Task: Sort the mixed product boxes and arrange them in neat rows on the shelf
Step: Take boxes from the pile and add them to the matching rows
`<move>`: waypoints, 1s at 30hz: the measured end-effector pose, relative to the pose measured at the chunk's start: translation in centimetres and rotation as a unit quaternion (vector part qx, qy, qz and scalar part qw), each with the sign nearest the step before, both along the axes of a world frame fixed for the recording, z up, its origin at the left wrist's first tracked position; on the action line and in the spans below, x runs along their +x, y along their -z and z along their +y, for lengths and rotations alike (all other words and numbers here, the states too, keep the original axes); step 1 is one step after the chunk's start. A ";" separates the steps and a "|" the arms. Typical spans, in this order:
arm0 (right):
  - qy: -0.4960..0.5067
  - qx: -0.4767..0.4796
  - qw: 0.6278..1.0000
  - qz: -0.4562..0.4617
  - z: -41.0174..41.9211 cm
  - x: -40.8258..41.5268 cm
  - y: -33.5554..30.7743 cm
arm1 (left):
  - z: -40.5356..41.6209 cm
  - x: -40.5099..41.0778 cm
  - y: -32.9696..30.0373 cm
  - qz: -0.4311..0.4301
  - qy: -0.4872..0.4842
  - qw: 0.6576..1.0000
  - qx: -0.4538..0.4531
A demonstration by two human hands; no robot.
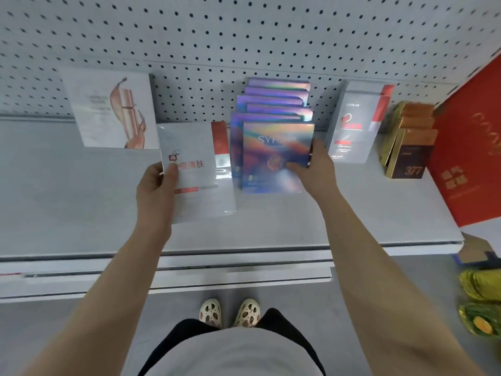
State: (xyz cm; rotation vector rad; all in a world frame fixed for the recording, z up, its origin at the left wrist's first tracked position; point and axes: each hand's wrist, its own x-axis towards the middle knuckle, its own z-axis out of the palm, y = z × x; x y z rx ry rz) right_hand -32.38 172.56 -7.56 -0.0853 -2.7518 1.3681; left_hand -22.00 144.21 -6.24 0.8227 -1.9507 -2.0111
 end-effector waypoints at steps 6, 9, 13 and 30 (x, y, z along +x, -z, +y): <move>0.009 0.046 0.999 -0.020 0.0 -0.1 -0.6 | 0.9 -0.3 0.1 0.004 0.045 0.999 0.007; 0.077 0.081 0.991 0.069 0.2 0.0 -1.9 | 2.0 -0.4 -0.1 0.008 0.068 0.998 0.002; 0.041 -0.004 0.990 0.136 -0.8 1.0 -5.4 | 4.5 -0.2 -0.3 0.015 0.108 0.994 -0.005; -0.146 -0.135 0.977 -0.080 19.8 -5.1 -6.5 | 28.9 -5.0 0.4 0.031 0.257 0.962 -0.083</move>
